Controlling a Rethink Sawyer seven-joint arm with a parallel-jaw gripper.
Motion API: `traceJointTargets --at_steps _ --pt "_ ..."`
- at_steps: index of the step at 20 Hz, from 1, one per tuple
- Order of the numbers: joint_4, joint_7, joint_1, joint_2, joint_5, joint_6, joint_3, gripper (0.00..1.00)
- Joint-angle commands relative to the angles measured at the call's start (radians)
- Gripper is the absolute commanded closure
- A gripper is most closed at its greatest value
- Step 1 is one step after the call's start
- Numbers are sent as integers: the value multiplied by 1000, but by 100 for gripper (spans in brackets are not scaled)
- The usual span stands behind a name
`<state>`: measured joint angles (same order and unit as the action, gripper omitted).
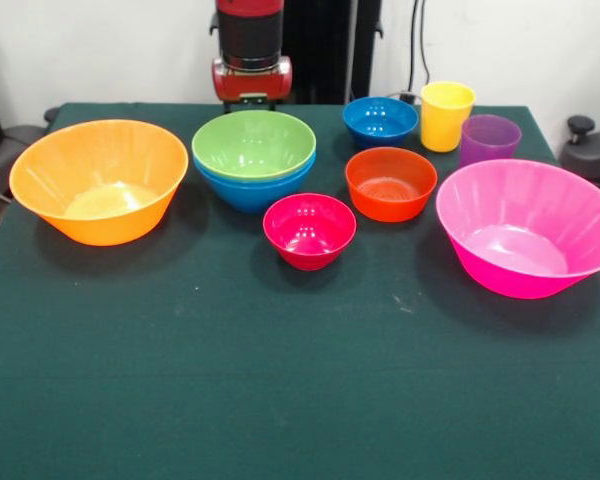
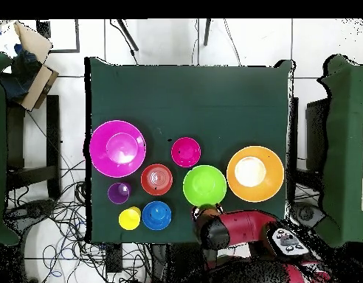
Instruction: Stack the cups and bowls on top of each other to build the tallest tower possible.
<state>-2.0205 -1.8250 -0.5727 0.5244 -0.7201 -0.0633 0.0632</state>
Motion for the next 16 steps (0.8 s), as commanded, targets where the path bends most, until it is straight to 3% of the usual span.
traceJointTargets --at_steps 1,16 --pt "122 -33 41 -24 7 -50 99 0" --pt "123 -45 59 -25 21 -53 101 0"
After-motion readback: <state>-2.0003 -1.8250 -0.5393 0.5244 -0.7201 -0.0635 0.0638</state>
